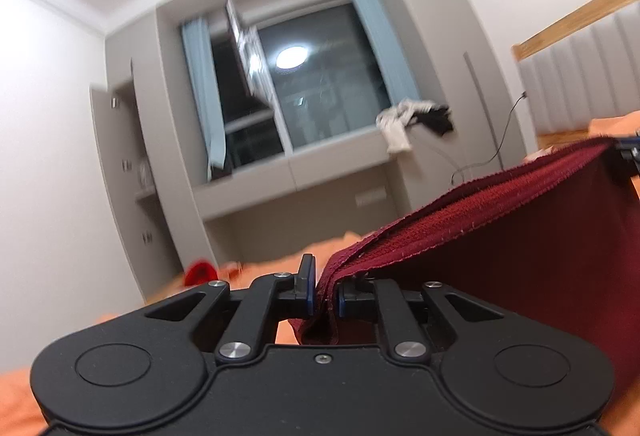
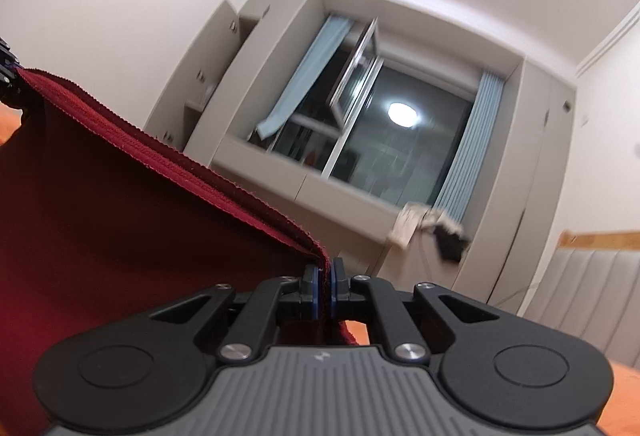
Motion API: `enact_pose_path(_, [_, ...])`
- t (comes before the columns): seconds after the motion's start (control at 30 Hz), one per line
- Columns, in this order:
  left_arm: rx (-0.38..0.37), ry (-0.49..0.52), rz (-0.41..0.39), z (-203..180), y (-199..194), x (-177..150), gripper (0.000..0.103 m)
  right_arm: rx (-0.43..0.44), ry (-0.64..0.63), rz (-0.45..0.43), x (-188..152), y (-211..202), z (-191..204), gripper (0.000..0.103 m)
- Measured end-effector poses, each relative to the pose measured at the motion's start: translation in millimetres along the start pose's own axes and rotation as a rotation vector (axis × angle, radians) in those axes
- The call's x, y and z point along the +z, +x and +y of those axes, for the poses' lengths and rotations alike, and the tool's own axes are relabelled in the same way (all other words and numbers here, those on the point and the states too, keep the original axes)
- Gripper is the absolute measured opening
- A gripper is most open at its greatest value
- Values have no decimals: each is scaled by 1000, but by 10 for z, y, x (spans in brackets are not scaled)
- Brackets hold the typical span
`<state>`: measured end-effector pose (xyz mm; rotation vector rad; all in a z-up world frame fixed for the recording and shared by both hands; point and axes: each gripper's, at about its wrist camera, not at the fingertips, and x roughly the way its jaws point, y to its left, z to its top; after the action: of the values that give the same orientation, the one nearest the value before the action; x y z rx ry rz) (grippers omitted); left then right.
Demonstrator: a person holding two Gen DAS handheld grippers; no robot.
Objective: Fold small clothes
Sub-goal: 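Carry the held hem over toward the collar with both grippers, then lay the hem down on the top and open both grippers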
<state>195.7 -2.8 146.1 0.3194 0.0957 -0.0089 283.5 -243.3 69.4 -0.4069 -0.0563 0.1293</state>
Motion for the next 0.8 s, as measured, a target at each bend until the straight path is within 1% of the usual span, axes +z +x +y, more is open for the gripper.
enact_pose_path(0.1, [4,-29,70,-16,445,-72,13,26,14,61,-166,388,48,6])
enact_pose_path(0.17, [10,-40,110,-15,709,-168,13,47,24,96,-299,589,95,6])
enact_pose_path(0.23, [12,-71,156,16,935,-277,15,61,22,126,-416,730,149,6])
enact_pose_path(0.4, [7,-194,289,159,1447,-630,21,96,-11,208,-614,996,302,7])
enact_pose_path(0.47, [0,-218,360,204,1588,-785,21,108,-3,237,-663,1052,340,7])
enact_pose_path(0.53, [-13,-274,400,276,1675,-887,28,112,-5,251,-708,1082,364,8])
enact_pose_path(0.6, [-7,-323,433,358,1717,-997,33,110,-8,265,-741,1090,381,12])
enact_pose_path(0.63, [5,-335,442,388,1738,-1031,33,107,-6,272,-767,1086,382,19])
enact_pose_path(0.67, [14,-356,449,429,1756,-1061,34,102,-1,281,-792,1086,375,30])
enact_pose_path(0.7, [17,-381,455,464,1761,-1090,40,96,6,289,-803,1086,370,35])
enact_pose_path(0.73, [19,-407,455,486,1743,-1116,49,94,17,296,-830,1066,352,41])
enact_pose_path(0.77, [22,-433,447,516,1704,-1134,55,95,29,302,-852,1032,334,46])
enact_pose_path(0.8, [26,-454,436,558,1686,-1137,63,94,40,309,-869,1013,308,49])
